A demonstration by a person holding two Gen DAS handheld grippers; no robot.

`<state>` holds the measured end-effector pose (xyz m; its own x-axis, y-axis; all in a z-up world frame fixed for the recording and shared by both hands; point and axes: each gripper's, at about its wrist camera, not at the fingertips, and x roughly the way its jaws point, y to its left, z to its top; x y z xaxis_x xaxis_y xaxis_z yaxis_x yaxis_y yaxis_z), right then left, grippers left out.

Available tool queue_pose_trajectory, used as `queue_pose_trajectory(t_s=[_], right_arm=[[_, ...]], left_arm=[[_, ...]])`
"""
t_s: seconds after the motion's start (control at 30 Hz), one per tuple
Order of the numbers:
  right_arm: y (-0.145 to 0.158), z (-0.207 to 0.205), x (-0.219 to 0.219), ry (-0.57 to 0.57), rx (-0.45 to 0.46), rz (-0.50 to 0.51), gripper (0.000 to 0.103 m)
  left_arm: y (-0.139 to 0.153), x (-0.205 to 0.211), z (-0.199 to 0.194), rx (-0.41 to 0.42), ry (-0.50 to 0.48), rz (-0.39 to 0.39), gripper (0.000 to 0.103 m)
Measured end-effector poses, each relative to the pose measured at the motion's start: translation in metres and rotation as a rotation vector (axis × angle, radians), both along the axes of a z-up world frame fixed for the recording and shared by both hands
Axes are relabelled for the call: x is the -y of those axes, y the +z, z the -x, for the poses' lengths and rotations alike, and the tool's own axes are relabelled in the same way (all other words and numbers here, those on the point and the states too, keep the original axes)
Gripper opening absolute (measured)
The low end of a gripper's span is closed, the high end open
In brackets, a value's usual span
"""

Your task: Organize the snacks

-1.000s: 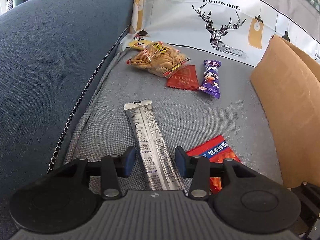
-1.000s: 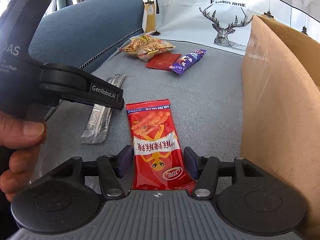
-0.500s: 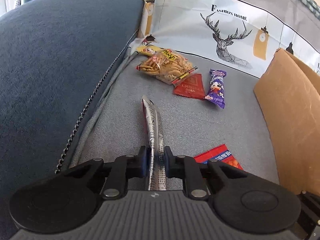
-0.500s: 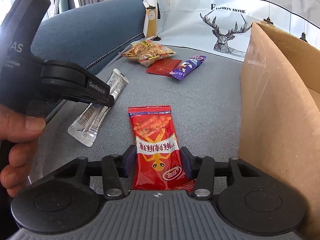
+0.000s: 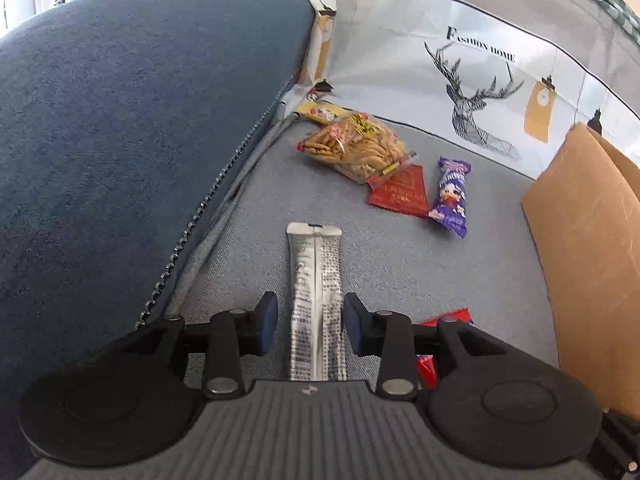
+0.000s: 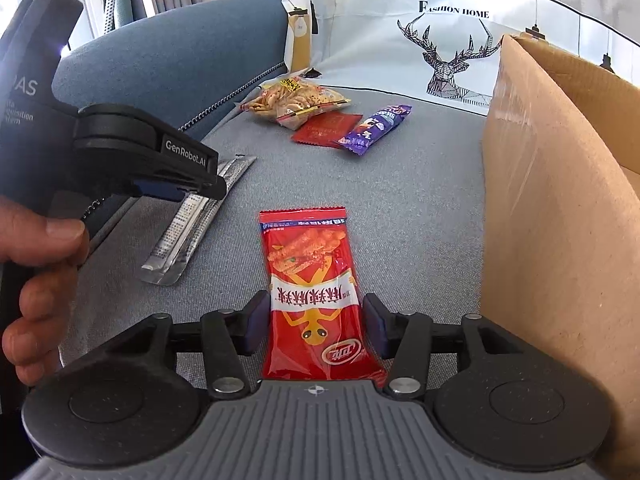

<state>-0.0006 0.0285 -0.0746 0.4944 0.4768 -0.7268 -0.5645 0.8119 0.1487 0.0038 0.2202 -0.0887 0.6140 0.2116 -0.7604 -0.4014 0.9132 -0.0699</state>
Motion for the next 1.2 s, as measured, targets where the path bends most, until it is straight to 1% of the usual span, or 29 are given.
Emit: queue_pose_trajectory(t_s=[0.13, 0.23, 0.33, 0.53, 0.57, 0.6, 0.63, 0.67, 0.7, 0.73, 0.83, 0.87, 0.9, 1.0, 1.2], right_arm=[[-0.001, 0.0, 0.0, 0.001, -0.001, 0.002, 0.054], [-0.001, 0.0, 0.0, 0.001, -0.002, 0.004, 0.054], [-0.002, -0.001, -0.001, 0.002, -0.006, 0.004, 0.056], [-0.005, -0.002, -0.002, 0.002, -0.009, 0.007, 0.057], [-0.005, -0.002, -0.002, 0.002, -0.009, 0.006, 0.057], [-0.005, -0.002, -0.002, 0.002, -0.008, 0.007, 0.057], [-0.005, -0.003, -0.002, 0.002, -0.007, 0.007, 0.057], [-0.006, -0.002, -0.002, 0.003, -0.005, 0.008, 0.057], [-0.006, -0.002, -0.003, 0.005, -0.002, 0.012, 0.056], [-0.007, -0.002, -0.003, 0.006, 0.003, 0.018, 0.053], [-0.007, -0.001, -0.003, 0.008, 0.013, 0.02, 0.05], [-0.007, -0.001, -0.003, 0.007, 0.015, 0.017, 0.049], [-0.006, -0.001, -0.002, 0.006, 0.018, 0.013, 0.048], [-0.003, 0.002, -0.001, 0.002, 0.041, -0.003, 0.046], [0.005, 0.006, 0.003, 0.0, 0.077, -0.029, 0.045]], left_arm=[[-0.003, 0.008, -0.003, -0.026, -0.039, -0.033, 0.041], [-0.005, 0.014, -0.006, -0.035, -0.062, -0.056, 0.046], [-0.009, 0.018, -0.008, -0.057, -0.075, -0.083, 0.046], [-0.011, 0.023, -0.011, -0.057, -0.095, -0.128, 0.046], [-0.011, 0.024, -0.011, -0.056, -0.098, -0.129, 0.043], [-0.011, 0.024, -0.011, -0.055, -0.103, -0.131, 0.037], [-0.011, 0.025, -0.011, -0.053, -0.11, -0.133, 0.034], [-0.011, 0.026, -0.012, -0.052, -0.115, -0.14, 0.027], [-0.01, 0.027, -0.012, -0.051, -0.12, -0.145, 0.023], [-0.01, 0.027, -0.012, -0.05, -0.122, -0.15, 0.023], [-0.009, 0.027, -0.012, -0.042, -0.124, -0.146, 0.018], [-0.008, 0.026, -0.012, -0.036, -0.122, -0.144, 0.016], [-0.006, 0.026, -0.011, -0.027, -0.118, -0.143, 0.009], [-0.003, 0.024, -0.008, 0.002, -0.108, -0.13, 0.008], [0.002, 0.018, -0.005, 0.021, -0.088, -0.098, 0.008]])
